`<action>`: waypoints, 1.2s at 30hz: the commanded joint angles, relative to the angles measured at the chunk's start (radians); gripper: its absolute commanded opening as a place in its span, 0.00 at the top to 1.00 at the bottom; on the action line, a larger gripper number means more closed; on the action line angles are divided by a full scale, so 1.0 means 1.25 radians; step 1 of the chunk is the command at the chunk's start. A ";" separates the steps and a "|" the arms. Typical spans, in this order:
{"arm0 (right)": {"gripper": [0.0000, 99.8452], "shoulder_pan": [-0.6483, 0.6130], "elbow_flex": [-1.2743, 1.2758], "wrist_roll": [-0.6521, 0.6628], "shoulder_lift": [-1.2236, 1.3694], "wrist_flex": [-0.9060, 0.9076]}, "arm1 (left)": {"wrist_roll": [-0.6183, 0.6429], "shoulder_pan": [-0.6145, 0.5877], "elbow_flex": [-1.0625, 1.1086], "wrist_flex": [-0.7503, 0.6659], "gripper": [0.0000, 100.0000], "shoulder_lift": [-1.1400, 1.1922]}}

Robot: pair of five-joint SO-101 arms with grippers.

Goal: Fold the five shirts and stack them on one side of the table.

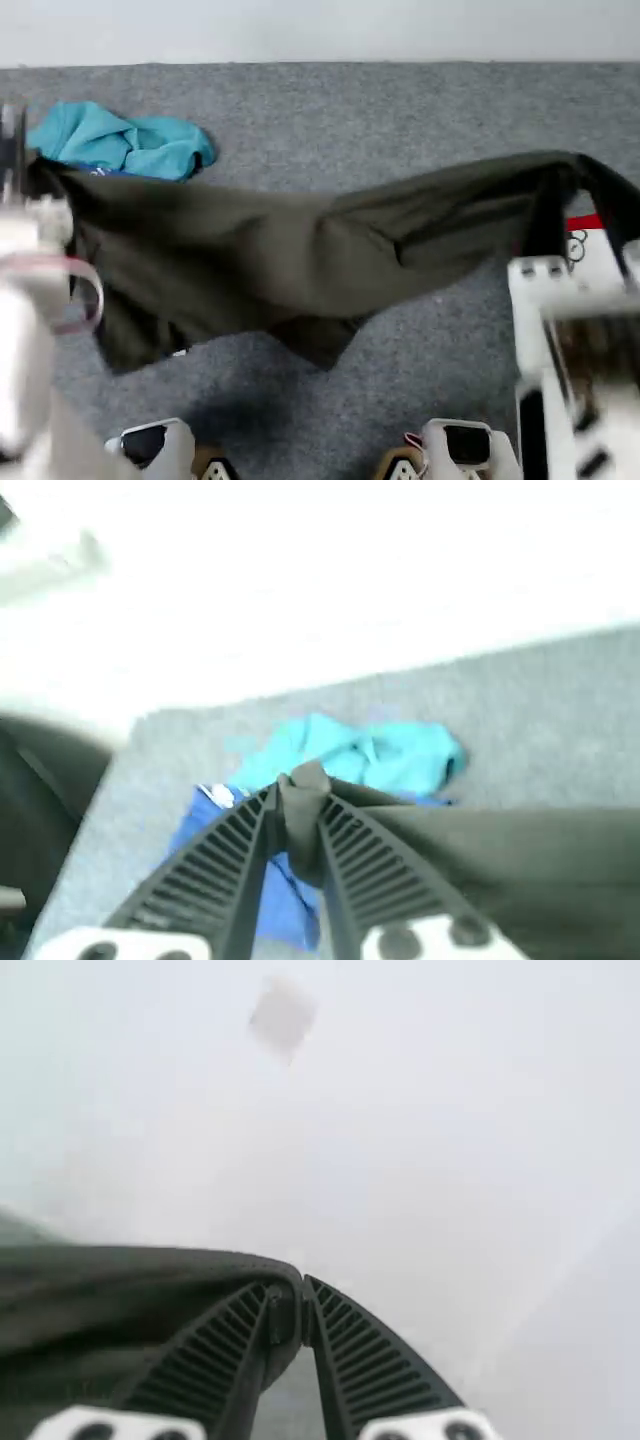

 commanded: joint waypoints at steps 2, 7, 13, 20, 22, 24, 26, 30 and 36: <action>0.99 0.014 -0.147 -0.031 0.015 0.034 | 0.002 -0.005 -0.012 0.015 0.99 -0.106; 0.99 0.101 -0.292 -0.043 0.015 0.035 | 0.001 -0.006 -0.013 0.014 0.99 -0.188; 0.99 0.228 -0.427 -0.079 0.014 0.035 | 0.004 -0.005 -0.013 -0.049 0.99 -0.327; 0.99 0.310 -0.462 -0.082 0.020 0.034 | 0.004 -0.010 -0.002 -0.053 0.99 -0.368; 0.99 0.310 -0.435 -0.080 0.023 0.034 | 0.004 -0.010 0.024 -0.059 0.99 -0.354; 0.99 0.310 -0.388 -0.080 0.023 0.034 | 0.005 -0.010 0.057 -0.059 0.99 -0.339; 0.99 0.310 -0.320 -0.080 0.023 0.029 | 0.005 -0.010 0.104 -0.063 0.99 -0.315; 0.99 0.309 -0.169 -0.079 0.024 0.014 | 0.006 -0.010 0.214 -0.125 0.99 -0.273; 0.99 0.240 0.118 -0.058 0.025 -0.078 | 0.006 -0.010 0.398 -0.270 0.99 -0.230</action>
